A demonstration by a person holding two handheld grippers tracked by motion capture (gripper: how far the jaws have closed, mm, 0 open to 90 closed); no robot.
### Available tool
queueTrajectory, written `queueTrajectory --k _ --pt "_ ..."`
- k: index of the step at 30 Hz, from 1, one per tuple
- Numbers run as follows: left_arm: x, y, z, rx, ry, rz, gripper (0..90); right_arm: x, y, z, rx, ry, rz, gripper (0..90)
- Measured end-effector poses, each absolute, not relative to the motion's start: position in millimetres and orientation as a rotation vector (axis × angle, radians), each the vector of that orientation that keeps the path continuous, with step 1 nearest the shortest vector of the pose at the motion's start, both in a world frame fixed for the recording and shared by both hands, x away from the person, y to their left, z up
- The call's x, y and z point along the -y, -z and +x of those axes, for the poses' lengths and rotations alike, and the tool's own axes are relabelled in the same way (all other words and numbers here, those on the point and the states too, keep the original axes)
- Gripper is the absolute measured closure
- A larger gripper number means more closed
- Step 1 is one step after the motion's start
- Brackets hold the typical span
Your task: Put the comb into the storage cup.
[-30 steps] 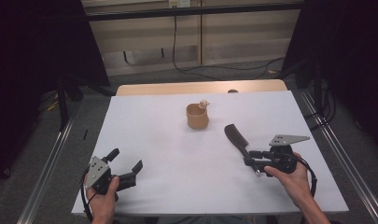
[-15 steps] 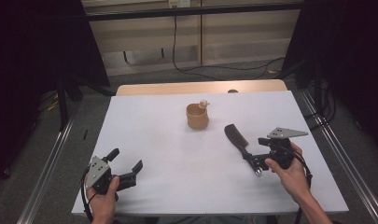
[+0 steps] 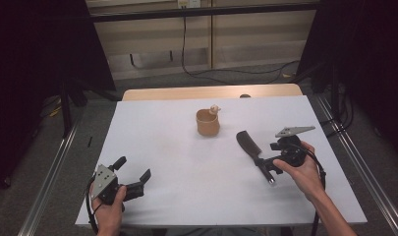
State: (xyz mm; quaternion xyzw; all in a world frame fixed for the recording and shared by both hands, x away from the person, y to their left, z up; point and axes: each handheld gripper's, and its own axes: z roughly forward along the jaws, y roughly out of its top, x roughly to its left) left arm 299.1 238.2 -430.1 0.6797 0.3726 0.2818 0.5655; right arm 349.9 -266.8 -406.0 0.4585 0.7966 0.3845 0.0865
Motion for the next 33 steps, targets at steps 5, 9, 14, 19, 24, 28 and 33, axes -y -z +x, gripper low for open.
queueTrajectory --k 5,9,14,19,24,28,33 --pt "-238 430 299 -0.878 -0.657 1.596 3.3 262 412 364 -2.463 -1.026 1.422 8.2" --pt "-238 431 300 -0.878 -0.656 1.597 3.3 261 412 369 -2.503 -0.988 1.448 14.0" --pt "-237 431 300 -0.877 -0.655 1.599 3.2 255 413 377 -2.558 -0.878 1.488 18.5" --pt "-237 431 300 -0.875 -0.654 1.599 3.2 253 416 382 -2.597 -0.789 1.533 26.8" --pt "-238 431 301 -0.871 -0.655 1.607 3.3 251 417 383 -2.598 -0.743 1.538 29.4" --pt "-237 431 301 -0.873 -0.653 1.604 3.3 251 416 384 -2.609 -0.696 1.535 36.4" --pt "-237 431 301 -0.87 -0.652 1.609 3.2 246 418 385 -2.631 -0.649 1.526 41.5"
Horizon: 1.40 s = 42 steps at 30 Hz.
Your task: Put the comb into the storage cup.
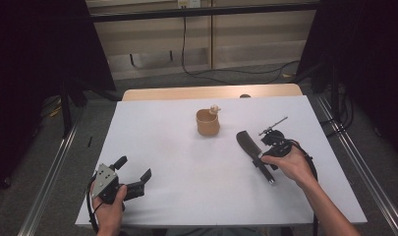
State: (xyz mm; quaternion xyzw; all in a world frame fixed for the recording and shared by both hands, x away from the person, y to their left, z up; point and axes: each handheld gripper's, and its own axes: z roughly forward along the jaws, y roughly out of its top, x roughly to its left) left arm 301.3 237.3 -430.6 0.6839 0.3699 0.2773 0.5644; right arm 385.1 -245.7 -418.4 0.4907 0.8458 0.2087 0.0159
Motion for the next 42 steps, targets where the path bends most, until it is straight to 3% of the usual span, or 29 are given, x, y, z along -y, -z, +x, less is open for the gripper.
queueTrajectory --k 13,21,34,42 --pt "-237 431 302 -0.871 -0.65 1.609 3.2 238 424 387 -2.666 -0.574 1.515 56.1" --pt "-235 432 302 -0.869 -0.642 1.624 3.3 234 424 389 -2.656 -0.53 1.523 58.4" --pt "-234 432 303 -0.862 -0.642 1.632 3.3 234 425 390 -2.61 -0.47 1.585 71.9" --pt "-235 432 303 -0.865 -0.646 1.627 3.3 232 424 391 -2.604 -0.45 1.591 72.6"
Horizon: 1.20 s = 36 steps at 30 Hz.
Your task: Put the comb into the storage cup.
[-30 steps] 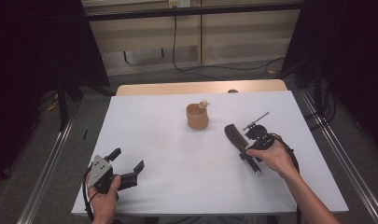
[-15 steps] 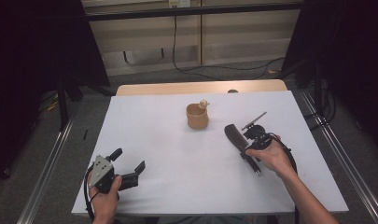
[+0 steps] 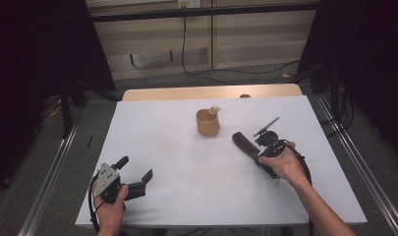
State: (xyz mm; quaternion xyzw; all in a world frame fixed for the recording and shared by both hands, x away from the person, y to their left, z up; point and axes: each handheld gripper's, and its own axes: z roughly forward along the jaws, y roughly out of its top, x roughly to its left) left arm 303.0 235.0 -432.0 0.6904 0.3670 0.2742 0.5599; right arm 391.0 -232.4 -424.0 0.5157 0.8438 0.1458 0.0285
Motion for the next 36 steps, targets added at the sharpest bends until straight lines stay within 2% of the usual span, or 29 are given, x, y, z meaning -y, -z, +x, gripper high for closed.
queueTrajectory --k 36 --pt "-235 431 302 -0.863 -0.643 1.62 3.2 257 415 368 -2.38 -0.951 1.533 72.9"
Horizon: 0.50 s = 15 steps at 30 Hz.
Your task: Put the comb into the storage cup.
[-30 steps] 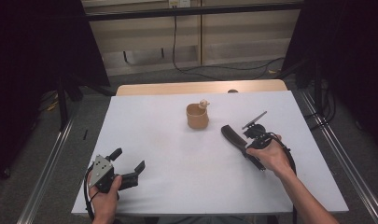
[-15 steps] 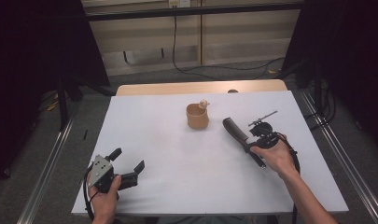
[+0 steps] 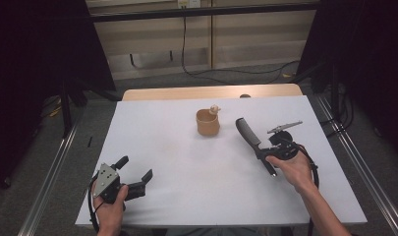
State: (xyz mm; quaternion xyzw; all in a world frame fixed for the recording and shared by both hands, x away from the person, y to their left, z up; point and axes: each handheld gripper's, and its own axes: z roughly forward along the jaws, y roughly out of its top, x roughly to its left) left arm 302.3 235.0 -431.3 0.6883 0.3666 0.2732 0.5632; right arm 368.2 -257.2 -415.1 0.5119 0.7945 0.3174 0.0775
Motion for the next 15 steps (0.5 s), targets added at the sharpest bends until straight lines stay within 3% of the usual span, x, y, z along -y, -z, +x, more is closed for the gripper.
queueTrajectory --k 15 --pt "-236.1 430.3 301.8 -0.854 -0.637 1.613 3.2 259.9 411.5 359.2 -2.26 -1.175 1.462 72.9"
